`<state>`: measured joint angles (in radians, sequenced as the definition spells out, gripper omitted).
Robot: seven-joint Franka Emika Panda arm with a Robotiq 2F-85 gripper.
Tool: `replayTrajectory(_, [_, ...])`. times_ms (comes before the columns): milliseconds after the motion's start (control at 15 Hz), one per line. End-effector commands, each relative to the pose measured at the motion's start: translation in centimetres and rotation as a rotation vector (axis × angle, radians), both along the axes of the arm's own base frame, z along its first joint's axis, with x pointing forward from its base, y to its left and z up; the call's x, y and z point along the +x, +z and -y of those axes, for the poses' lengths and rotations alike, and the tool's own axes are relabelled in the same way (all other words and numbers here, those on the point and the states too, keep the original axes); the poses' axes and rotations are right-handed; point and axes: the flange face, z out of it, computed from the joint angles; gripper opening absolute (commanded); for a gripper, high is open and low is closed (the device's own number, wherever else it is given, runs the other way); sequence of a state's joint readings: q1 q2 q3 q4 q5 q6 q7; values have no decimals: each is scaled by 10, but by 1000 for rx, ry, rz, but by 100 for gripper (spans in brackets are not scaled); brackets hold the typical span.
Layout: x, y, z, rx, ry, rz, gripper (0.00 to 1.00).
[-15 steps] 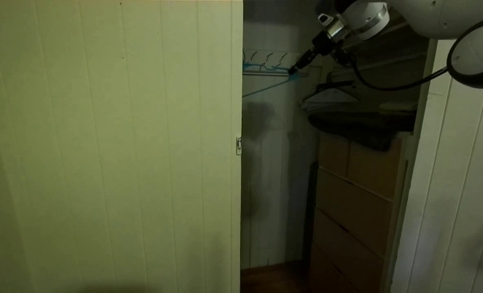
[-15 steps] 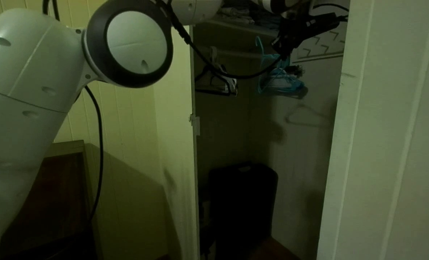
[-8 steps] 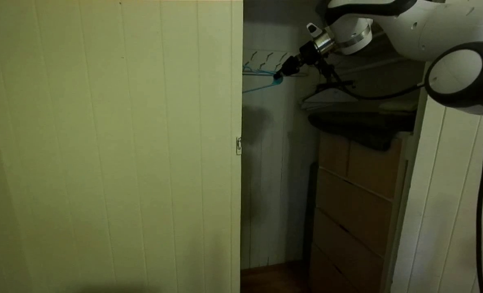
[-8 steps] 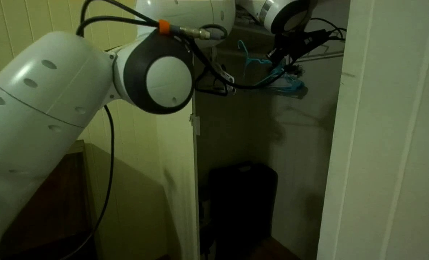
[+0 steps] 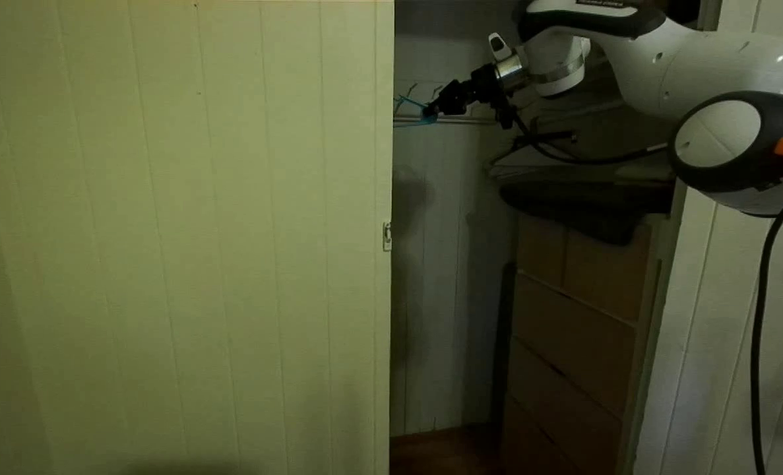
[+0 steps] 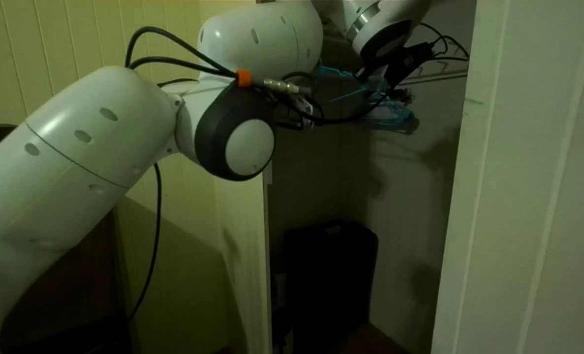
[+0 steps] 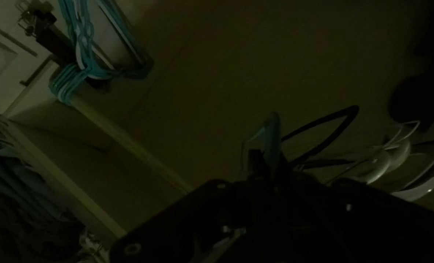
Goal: Move one blue hanger to the right side of the rail.
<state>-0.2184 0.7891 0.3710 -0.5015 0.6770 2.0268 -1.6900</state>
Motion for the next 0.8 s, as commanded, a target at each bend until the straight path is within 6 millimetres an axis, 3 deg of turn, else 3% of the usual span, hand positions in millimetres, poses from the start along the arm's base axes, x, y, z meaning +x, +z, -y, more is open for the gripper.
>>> replayTrajectory(0, [11,-5,-18,77,-27,64,2])
replayTrajectory(467, [27,-31,-62,190,-29,21,2])
replayTrajectory(733, [33,-43,-75,259,-94,-70,2])
